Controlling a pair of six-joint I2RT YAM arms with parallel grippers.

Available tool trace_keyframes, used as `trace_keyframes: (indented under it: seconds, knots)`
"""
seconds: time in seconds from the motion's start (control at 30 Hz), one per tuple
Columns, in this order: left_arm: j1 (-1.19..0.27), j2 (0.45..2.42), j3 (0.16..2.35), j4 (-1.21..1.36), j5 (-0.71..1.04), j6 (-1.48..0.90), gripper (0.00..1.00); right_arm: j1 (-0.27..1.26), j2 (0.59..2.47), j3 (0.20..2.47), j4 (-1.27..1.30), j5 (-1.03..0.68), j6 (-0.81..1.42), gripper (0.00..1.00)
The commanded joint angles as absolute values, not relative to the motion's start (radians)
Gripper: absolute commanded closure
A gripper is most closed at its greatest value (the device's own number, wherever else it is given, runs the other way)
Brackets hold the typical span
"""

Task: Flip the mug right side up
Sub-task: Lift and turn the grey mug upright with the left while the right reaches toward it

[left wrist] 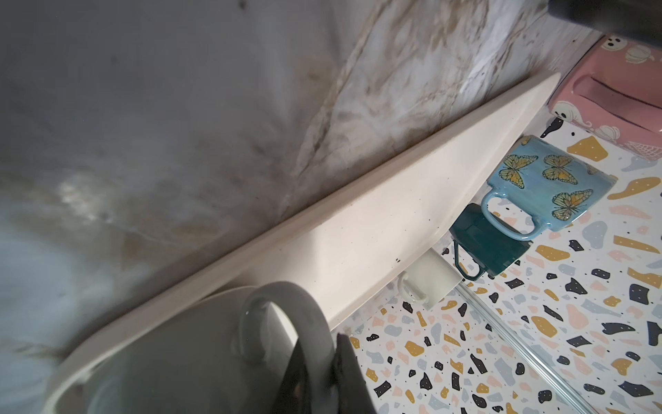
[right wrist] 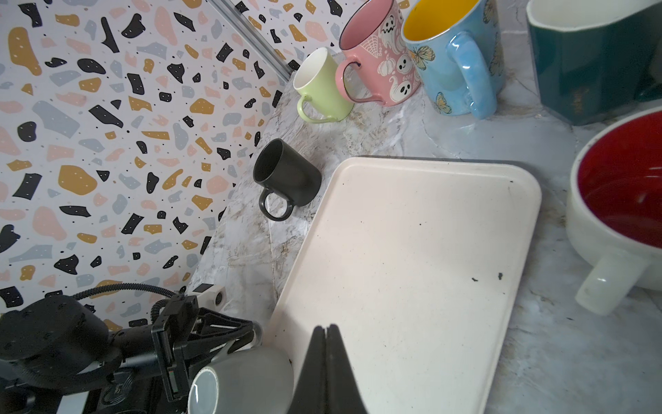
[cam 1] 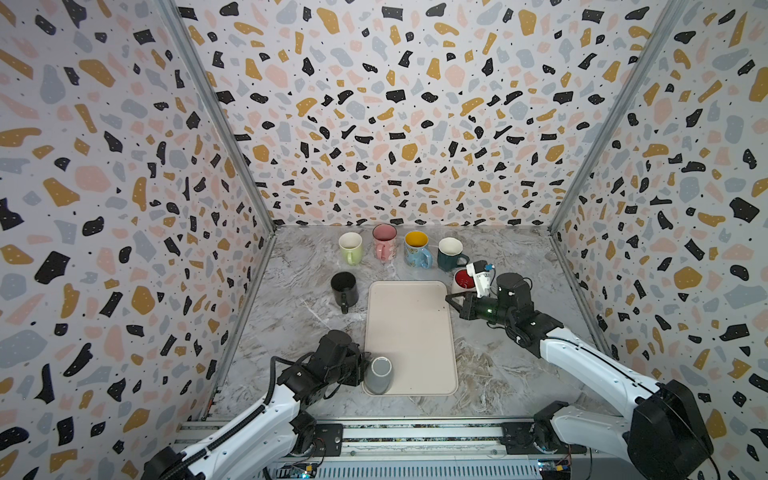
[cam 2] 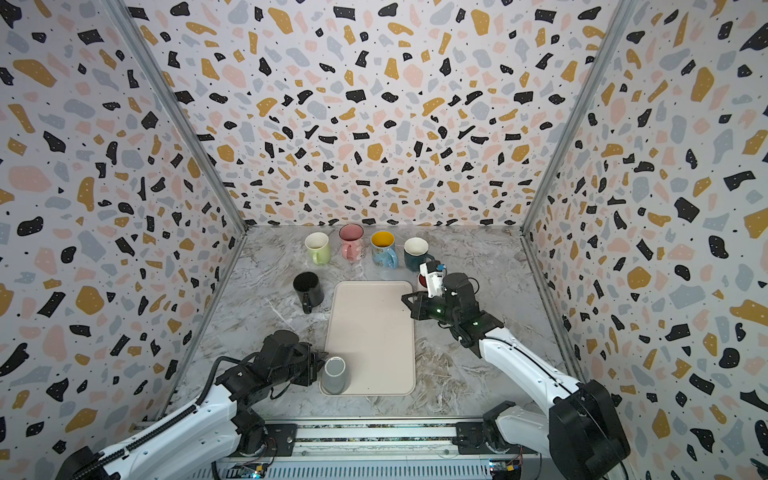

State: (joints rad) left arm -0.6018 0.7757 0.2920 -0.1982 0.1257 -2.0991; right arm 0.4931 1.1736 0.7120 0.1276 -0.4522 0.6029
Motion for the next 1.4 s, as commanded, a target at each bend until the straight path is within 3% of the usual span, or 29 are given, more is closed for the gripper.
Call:
trace_keyframes:
  seconds: [0.0, 0.4, 0.67, 0.97, 1.27, 1.37]
  knots:
    - [-0.605, 0.779, 0.276, -0.129, 0.112, -2.122, 1.0, 0.487, 1.159, 0.712, 0.116, -0.446, 0.606, 1.0]
    - [-0.604, 0.826, 0.41, 0.158, 0.002, -1.688, 1.0, 0.47, 1.118, 0.715, 0.085, -0.441, 0.585, 1.0]
    - [-0.614, 1.051, 0.662, 0.277, 0.147, -1.21, 1.0, 0.465, 1.092, 0.744, 0.042, -0.445, 0.53, 1.0]
    - [-0.69, 1.192, 0.889, 0.258, 0.226, -0.608, 1.0, 0.456, 1.086, 0.881, -0.102, -0.462, 0.39, 1.0]
    - [-0.856, 1.238, 0.92, 0.222, 0.114, -0.073, 1.0, 0.454, 1.115, 1.018, -0.222, -0.511, 0.304, 1.0]
    - [-0.901, 1.252, 0.885, 0.29, 0.078, 0.042, 1.0, 0.456, 1.124, 1.061, -0.276, -0.54, 0.289, 0.95]
